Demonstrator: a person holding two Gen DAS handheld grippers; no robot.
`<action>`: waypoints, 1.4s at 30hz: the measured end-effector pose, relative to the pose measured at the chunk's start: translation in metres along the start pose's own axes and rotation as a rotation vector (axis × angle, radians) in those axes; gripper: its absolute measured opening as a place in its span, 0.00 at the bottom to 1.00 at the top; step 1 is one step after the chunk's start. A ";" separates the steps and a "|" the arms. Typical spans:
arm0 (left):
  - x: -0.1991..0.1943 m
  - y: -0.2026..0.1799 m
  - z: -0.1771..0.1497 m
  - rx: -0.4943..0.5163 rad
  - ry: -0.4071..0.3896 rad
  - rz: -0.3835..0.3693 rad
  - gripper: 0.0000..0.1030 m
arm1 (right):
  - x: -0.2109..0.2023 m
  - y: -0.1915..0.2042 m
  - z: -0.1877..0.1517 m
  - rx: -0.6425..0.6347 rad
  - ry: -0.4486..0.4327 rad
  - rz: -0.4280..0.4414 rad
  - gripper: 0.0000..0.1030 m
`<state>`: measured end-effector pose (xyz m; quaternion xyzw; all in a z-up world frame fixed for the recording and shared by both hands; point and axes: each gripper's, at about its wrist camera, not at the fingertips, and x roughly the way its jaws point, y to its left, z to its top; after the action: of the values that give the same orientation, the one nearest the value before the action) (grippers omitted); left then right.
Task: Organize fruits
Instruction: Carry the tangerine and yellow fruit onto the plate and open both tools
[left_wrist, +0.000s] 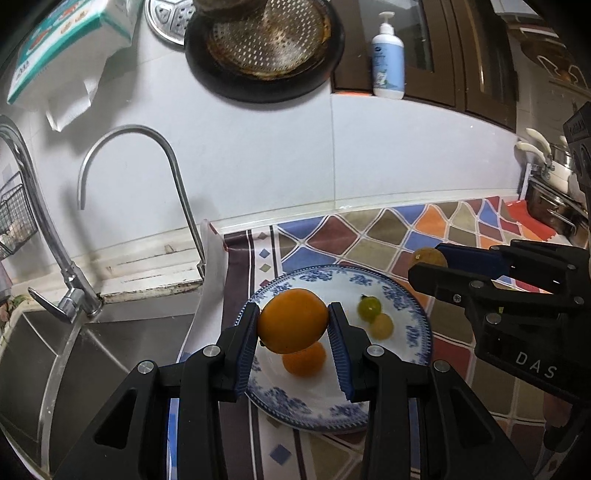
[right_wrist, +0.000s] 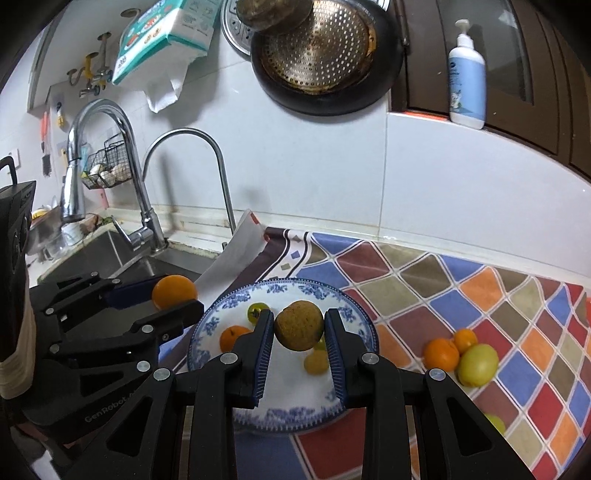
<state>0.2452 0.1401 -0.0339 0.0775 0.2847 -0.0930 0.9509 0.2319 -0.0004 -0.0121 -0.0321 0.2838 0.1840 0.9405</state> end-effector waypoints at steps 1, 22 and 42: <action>0.005 0.002 0.001 0.000 0.005 0.000 0.36 | 0.005 0.000 0.001 -0.001 0.004 0.001 0.28; 0.076 0.022 -0.008 -0.013 0.103 -0.012 0.36 | 0.102 -0.002 0.005 0.009 0.111 0.032 0.28; 0.024 0.013 0.001 -0.047 0.021 0.014 0.57 | 0.050 -0.004 0.007 0.018 0.039 -0.017 0.47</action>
<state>0.2685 0.1495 -0.0450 0.0581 0.2963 -0.0787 0.9501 0.2760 0.0136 -0.0334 -0.0295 0.3034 0.1726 0.9366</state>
